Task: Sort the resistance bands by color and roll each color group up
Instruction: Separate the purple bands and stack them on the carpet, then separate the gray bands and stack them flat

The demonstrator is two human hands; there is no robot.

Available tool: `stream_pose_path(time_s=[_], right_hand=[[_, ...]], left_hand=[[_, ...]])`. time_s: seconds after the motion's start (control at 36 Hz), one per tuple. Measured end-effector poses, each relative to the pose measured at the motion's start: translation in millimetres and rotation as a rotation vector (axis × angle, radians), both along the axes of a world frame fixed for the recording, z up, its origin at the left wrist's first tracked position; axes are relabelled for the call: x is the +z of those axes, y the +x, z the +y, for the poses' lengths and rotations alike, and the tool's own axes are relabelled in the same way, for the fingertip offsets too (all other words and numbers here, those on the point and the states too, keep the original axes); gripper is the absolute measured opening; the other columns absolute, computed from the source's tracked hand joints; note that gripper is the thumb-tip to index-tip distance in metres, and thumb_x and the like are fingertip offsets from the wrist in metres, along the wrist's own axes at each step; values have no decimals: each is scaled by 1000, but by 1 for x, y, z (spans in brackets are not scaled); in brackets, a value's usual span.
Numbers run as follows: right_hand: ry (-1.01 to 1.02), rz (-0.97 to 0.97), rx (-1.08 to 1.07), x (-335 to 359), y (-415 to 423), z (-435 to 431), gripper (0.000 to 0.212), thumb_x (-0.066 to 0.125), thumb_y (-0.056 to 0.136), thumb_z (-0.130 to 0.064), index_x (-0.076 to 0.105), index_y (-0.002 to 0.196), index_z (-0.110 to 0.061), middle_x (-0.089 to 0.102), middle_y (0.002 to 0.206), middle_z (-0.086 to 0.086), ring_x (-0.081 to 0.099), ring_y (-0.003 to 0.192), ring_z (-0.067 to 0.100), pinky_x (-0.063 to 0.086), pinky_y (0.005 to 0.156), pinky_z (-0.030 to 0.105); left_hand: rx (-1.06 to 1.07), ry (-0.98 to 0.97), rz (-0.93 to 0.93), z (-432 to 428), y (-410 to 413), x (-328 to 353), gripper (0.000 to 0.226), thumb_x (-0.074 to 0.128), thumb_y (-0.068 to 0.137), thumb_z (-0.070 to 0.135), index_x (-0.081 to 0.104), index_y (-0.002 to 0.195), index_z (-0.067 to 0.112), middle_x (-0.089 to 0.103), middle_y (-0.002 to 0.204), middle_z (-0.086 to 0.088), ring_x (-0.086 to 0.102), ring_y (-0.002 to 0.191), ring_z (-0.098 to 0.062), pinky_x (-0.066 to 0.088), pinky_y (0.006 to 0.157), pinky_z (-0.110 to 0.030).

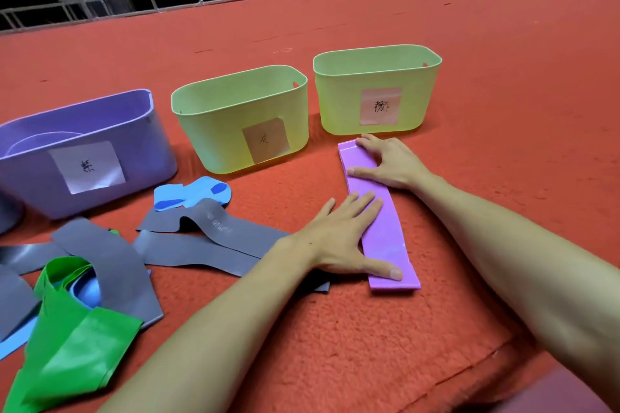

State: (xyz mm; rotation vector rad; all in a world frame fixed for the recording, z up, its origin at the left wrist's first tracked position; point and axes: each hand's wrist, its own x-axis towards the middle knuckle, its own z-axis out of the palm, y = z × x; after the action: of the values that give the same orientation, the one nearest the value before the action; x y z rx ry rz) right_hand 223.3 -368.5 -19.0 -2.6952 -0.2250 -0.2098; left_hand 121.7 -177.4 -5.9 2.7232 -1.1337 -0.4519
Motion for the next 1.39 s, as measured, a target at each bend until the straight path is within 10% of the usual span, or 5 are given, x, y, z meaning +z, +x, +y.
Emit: stream_pose_path(time_s=[0.36, 0.67, 0.97, 1.39], right_hand=[[-97, 176, -68, -4, 9, 3, 101, 41, 57, -92, 29, 142, -39, 44, 143, 2, 26, 137, 21, 33, 109, 42], [-47, 163, -40, 4, 1, 6, 84, 60, 77, -68, 37, 145, -25, 24, 157, 6, 26, 139, 33, 23, 115, 45], [-44, 29, 60, 68, -56, 10, 24, 71, 83, -20, 72, 103, -7, 73, 105, 5, 62, 80, 11, 45, 75, 21], [-269, 164, 329, 64, -172, 85, 22, 71, 81, -31, 72, 101, -21, 67, 107, 4, 60, 100, 18, 46, 82, 27]], left_hand=[[4, 32, -1, 0, 0, -6, 121, 54, 69, 82, -10, 153, 25, -20, 160, 9, -20, 146, -11, -11, 119, -49], [33, 6, 33, -2, -1, 0, 116, 57, 72, 78, -4, 155, 24, -12, 161, 9, -14, 147, -9, -9, 119, -46], [67, -293, -175, 26, -9, 39, 36, 59, 93, 36, 63, 118, 9, 62, 119, -9, 55, 113, -24, 35, 96, -29], [188, -128, -206, 128, -74, 20, 16, 62, 87, 19, 70, 99, 11, 60, 103, -7, 57, 98, -22, 44, 87, -33]])
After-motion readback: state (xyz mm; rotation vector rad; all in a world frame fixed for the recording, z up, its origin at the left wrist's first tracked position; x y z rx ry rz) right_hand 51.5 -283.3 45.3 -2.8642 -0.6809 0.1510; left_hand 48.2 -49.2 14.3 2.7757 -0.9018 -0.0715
